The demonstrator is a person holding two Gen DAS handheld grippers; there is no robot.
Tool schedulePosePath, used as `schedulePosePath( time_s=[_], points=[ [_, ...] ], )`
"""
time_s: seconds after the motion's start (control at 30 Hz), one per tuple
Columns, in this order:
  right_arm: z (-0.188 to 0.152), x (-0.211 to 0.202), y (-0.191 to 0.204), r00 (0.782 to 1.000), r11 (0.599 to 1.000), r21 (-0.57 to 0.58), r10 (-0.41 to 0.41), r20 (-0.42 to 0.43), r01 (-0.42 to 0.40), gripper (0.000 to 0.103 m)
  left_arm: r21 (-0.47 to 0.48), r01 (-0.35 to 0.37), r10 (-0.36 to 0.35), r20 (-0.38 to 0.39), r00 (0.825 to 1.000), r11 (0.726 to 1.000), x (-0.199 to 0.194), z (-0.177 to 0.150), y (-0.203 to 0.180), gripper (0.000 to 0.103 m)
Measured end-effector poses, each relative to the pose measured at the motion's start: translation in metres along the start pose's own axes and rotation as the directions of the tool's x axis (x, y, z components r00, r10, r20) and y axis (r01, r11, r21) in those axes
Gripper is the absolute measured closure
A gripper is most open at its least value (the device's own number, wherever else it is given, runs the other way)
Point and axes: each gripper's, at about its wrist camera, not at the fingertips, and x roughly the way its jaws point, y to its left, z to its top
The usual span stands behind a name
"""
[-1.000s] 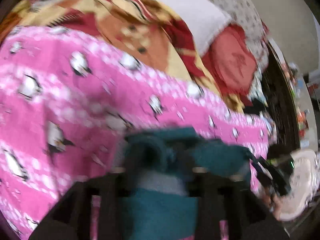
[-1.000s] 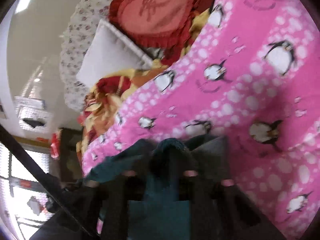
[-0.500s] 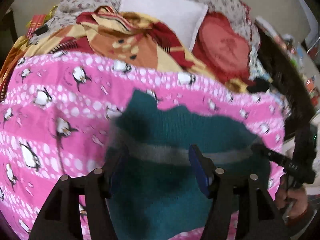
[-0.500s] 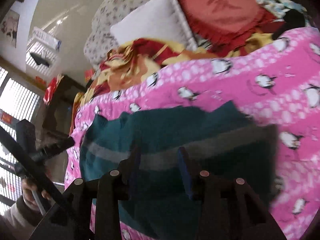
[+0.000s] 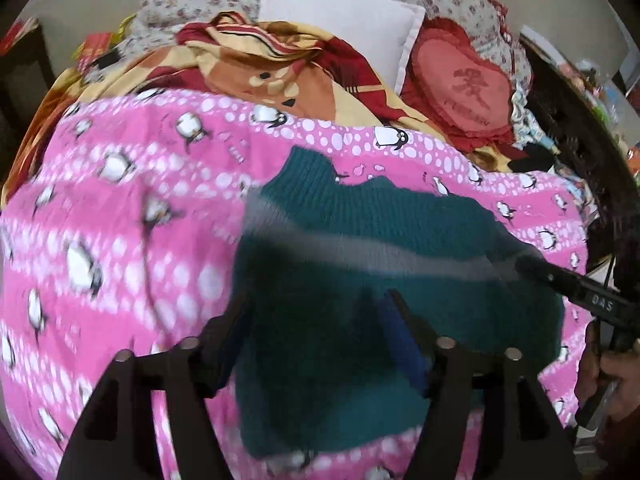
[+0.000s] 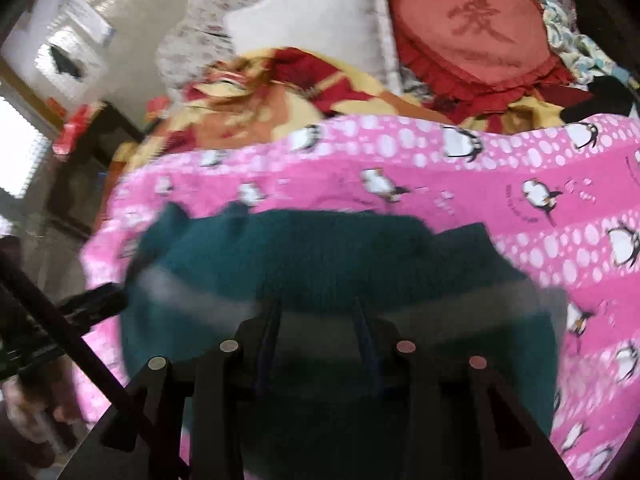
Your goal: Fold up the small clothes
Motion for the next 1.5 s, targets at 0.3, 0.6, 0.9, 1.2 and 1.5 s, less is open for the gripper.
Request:
schedulePosePath(
  time_s=[0.3, 0.6, 0.9, 1.2, 1.5],
  points=[
    [-0.035, 0.031, 0.031, 0.997, 0.986, -0.150, -0.075, -0.015, 0.072, 0.078, -0.149, -0.010, -0.001, -0.072, 0.997, 0.989, 0.018, -0.066, 0.035, 0.029],
    [-0.021, 0.008, 0.037, 1.000, 0.993, -0.116, -0.012, 0.005, 0.012, 0.078, -0.250, 0.071, -0.077, -0.016, 0.997, 0.966, 0.026, -0.075, 0.049, 0.025],
    [-0.022, 0.014, 0.036, 1.000, 0.999, -0.047, -0.007, -0.003, 0.007, 0.078, -0.333, 0.139, -0.148, 0.001, 0.989, 0.933, 0.051, -0.078, 0.049, 0.023],
    [-0.021, 0.031, 0.033, 0.993, 0.987, 0.107, 0.122, -0.001, -0.121, 0.078, -0.310, 0.247, -0.255, 0.015, 0.967, 0.918, 0.024, -0.069, 0.032, 0.092],
    [-0.019, 0.021, 0.031, 0.992, 0.985, 0.124, 0.122, 0.023, -0.124, 0.079, -0.259, 0.307, -0.306, 0.045, 0.951, 0.916, -0.019, -0.054, 0.012, 0.093]
  ],
)
